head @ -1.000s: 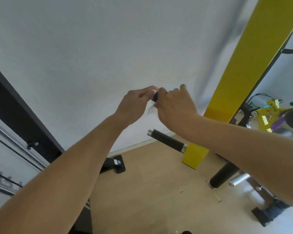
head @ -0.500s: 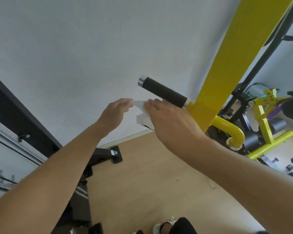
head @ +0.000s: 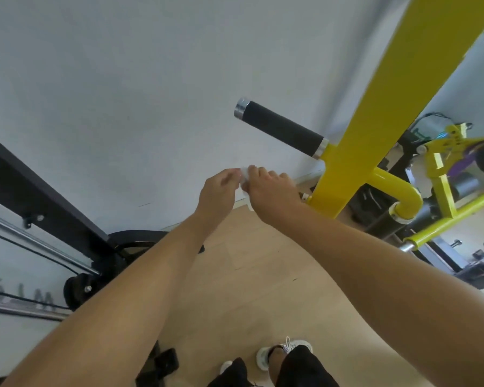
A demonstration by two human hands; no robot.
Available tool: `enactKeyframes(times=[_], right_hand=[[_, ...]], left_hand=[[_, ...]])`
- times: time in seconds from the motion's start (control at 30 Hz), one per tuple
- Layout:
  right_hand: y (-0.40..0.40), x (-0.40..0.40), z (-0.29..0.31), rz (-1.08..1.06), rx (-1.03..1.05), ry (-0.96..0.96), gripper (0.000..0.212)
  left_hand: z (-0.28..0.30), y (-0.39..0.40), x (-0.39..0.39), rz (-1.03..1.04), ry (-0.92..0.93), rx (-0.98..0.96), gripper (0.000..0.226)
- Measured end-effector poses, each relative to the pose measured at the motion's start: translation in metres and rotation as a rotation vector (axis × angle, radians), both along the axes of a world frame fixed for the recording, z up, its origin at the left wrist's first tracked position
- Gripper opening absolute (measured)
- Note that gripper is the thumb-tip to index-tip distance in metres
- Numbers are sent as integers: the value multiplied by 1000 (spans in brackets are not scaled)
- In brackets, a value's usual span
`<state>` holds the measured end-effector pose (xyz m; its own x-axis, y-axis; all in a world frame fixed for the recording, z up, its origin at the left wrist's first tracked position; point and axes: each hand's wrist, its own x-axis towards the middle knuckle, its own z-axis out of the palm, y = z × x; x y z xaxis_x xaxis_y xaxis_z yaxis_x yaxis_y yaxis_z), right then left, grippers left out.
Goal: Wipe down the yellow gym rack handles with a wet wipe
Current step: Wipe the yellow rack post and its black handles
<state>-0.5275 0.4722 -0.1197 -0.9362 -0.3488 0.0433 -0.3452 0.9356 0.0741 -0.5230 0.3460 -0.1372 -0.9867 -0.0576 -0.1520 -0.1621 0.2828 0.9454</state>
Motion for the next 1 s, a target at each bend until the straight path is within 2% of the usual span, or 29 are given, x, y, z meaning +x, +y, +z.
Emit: enactKeyframes(times=[0.07, 0.13, 0.2, 0.23, 0.27, 0.33, 0.43, 0.47, 0.53, 0.6, 0.67, 0.73, 0.77, 0.87, 0.9, 0.93, 1.0], right_hand=[[3, 7, 6, -55, 126, 25, 30], [10, 21, 19, -127, 451, -16, 35], [16, 37, 26, -71, 856, -68, 50], [19, 42, 28, -28, 979, -84, 54], [22, 43, 30, 0, 1013, -92, 56], [24, 35, 31, 7, 848, -118, 49], [10, 18, 21, -54, 336, -36, 29], [3, 13, 15, -48, 231, -3, 26], [-6, 8, 8, -36, 153, 15, 24], [-3, 10, 14, -54, 240, -25, 25], [8, 24, 26, -92, 513, -98, 32], [20, 40, 33, -34, 847, -145, 43], [24, 48, 36, 4, 934, -140, 48], [32, 69, 45, 86, 1066, -128, 73], [31, 76, 47, 122, 1096, -99, 73], [30, 83, 49, 157, 1078, -43, 65], [31, 99, 48, 186, 844, -8, 42]], left_hand=[[-5, 6, 1, 2, 19, -20, 35], [-7, 5, 0, -9, 22, -13, 36], [-11, -1, -4, -50, -10, 42, 38], [-12, -4, -5, -86, -29, 61, 37], [-12, -6, -5, -113, -40, 67, 36], [-12, -4, -6, -104, -38, 65, 33], [-6, 3, -8, -40, -28, 15, 30], [-6, 4, -8, -23, -25, -10, 30], [-7, 6, -6, 10, -6, -57, 35], [-9, 6, -2, 28, 48, -99, 36], [-10, 5, 1, 18, 75, -103, 35], [-14, 1, 3, 20, 47, -36, 31], [-18, -2, 6, 42, 7, 16, 29], [-42, -7, 24, 67, -134, 13, 29], [-52, -6, 35, 39, -189, -7, 29], [-61, -4, 46, 6, -247, 6, 29], [-73, 4, 70, -91, -330, 63, 20]])
